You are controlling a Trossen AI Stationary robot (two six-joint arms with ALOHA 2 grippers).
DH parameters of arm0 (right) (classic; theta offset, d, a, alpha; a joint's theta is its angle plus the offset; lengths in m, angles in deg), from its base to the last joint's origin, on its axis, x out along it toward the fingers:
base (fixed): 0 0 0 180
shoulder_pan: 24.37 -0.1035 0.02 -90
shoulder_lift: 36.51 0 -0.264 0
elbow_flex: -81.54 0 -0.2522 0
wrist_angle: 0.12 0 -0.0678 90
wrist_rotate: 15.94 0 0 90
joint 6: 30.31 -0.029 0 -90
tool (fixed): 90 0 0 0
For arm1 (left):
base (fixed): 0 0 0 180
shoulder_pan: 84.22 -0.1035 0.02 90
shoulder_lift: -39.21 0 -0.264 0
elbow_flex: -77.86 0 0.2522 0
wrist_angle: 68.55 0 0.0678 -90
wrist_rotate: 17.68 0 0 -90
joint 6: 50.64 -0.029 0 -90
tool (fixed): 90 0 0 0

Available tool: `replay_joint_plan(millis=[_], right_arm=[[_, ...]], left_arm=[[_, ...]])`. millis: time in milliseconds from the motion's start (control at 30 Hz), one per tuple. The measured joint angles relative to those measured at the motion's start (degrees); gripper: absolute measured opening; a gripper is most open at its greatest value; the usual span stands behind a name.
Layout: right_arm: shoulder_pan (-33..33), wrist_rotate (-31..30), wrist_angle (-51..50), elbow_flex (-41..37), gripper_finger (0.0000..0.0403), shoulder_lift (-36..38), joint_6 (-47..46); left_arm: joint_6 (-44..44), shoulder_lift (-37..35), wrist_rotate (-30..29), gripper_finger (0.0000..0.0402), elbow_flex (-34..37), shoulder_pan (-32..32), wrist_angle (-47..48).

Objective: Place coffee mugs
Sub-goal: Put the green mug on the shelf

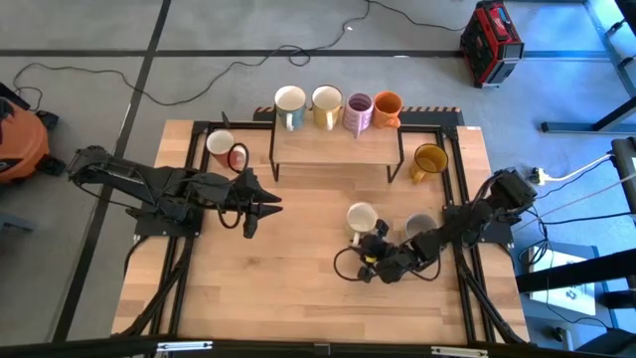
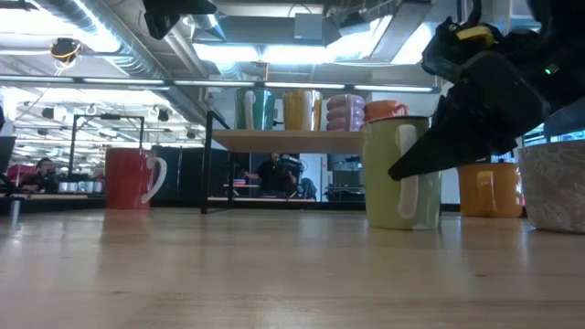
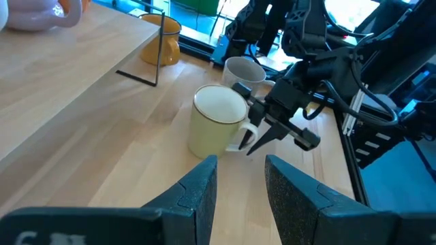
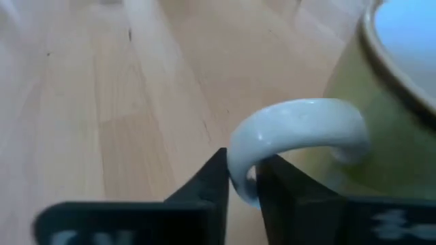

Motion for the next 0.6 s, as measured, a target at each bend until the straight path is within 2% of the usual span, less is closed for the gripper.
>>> replay_joint_plan(millis=[100, 267, 433, 600], right_arm=[[-0.09, -1.25, -0.18, 0.08, 0.0014, 0.12, 3.44], [0.11, 2.65, -1.41, 0.04, 0.0011, 2.8, 5.29], [0.39, 7.92, -6.55, -0.12, 0.0005, 10.61, 6.83], [1.23, 9.63, -12.36, -0.07, 0.0005, 20.75, 12.19]], left_arm=[[-0.15, 0.0, 0.0, 0.0118, 0.0, 0.0, 0.0], [-0.46, 0.0, -0.02, 0.0118, 0.0, 0.0, 0.0], [-0.46, 0.0, -0.05, 0.0118, 0.0, 0.0, 0.0], [-0.44, 0.0, -0.5, 0.0118, 0.0, 0.0, -0.01]])
